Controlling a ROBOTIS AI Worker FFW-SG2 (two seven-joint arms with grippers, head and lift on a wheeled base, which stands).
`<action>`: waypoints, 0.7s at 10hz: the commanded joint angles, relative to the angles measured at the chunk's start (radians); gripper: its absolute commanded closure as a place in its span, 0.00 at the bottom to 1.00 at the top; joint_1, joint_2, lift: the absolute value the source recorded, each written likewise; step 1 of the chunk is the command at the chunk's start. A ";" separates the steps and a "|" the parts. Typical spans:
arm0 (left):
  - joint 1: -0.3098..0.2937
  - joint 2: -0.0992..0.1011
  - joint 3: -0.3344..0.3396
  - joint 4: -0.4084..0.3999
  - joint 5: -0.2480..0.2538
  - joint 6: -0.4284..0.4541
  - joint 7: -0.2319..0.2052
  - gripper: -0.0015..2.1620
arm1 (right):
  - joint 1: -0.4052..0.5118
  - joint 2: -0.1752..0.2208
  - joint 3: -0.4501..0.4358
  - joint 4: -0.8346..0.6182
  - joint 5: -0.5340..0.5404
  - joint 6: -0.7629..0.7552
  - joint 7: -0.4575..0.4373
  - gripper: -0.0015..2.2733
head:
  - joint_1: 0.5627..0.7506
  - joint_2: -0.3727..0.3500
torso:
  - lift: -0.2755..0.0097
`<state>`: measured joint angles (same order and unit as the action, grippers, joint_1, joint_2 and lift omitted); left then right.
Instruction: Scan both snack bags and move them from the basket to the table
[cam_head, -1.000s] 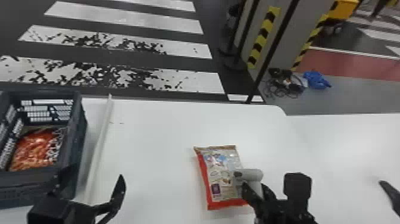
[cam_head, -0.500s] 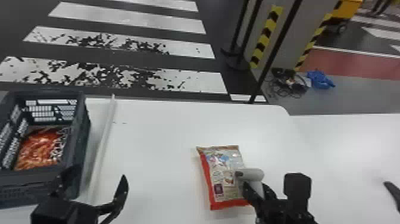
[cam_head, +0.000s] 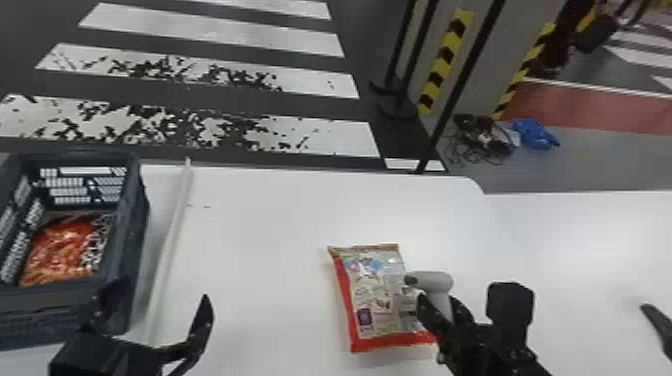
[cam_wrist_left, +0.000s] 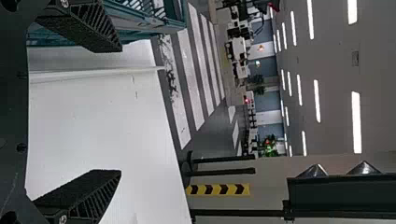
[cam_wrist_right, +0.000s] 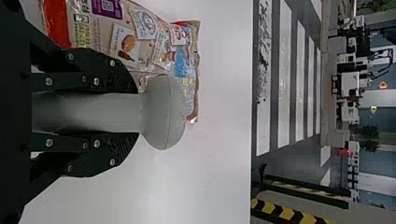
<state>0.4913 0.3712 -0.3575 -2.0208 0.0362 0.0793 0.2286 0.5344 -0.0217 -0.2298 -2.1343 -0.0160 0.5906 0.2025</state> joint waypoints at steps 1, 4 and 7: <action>0.001 0.000 -0.003 -0.001 -0.002 0.000 0.000 0.03 | -0.042 -0.003 -0.040 0.027 -0.001 0.007 0.000 0.99 | 0.70 0.16 | 0.62; 0.006 0.000 -0.004 -0.009 -0.005 0.000 0.000 0.03 | -0.117 -0.021 -0.089 0.131 0.008 0.004 0.003 0.99 | 0.70 0.07 | 0.62; 0.009 0.002 -0.004 -0.016 -0.010 0.003 0.000 0.03 | -0.189 -0.052 -0.101 0.269 0.037 -0.051 0.008 0.99 | 0.70 0.03 | 0.62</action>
<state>0.5000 0.3727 -0.3620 -2.0355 0.0262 0.0821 0.2285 0.3586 -0.0664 -0.3304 -1.8910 0.0158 0.5521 0.2101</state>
